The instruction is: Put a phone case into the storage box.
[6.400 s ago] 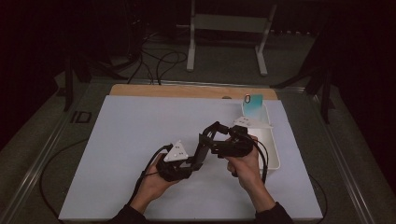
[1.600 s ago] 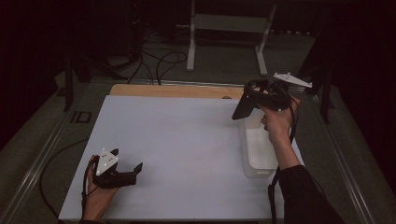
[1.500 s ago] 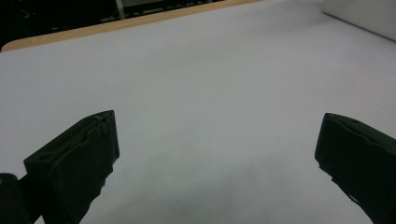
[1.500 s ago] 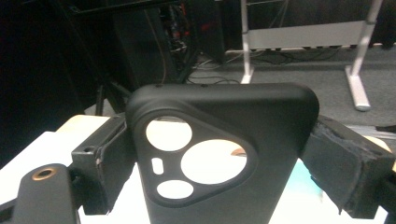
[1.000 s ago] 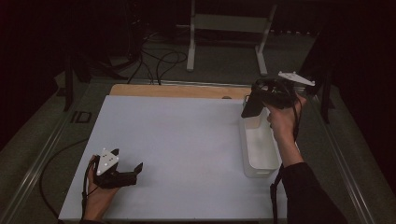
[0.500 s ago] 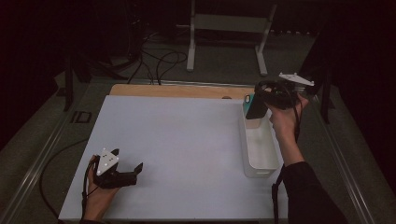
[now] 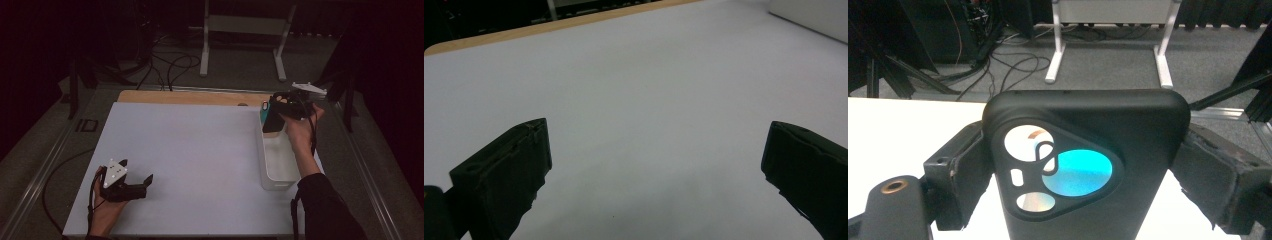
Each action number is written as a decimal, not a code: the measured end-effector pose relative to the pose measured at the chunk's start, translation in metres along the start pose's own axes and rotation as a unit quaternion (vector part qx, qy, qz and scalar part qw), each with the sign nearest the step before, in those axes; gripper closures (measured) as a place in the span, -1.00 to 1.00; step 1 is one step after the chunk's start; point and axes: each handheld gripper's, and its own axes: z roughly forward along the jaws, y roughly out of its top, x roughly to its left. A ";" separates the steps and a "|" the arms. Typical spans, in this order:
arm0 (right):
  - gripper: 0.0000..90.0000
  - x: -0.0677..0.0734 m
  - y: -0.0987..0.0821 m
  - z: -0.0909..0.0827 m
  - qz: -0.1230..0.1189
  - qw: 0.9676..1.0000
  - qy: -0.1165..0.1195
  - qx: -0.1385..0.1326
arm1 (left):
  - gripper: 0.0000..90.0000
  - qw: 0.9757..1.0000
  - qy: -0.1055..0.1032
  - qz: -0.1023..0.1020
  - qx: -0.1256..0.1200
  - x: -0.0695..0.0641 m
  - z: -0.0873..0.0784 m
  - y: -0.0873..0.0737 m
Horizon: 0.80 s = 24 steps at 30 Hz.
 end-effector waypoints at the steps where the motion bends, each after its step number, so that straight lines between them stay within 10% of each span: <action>1: -0.69 0.000 -0.001 0.002 -0.001 1.000 0.000 0.002 | -0.99 1.000 0.000 0.000 0.000 0.000 0.000 0.000; 24: -0.70 0.004 -0.018 0.031 -0.008 0.999 -0.016 0.046 | -0.99 1.000 -0.001 -0.001 0.000 0.000 0.000 0.000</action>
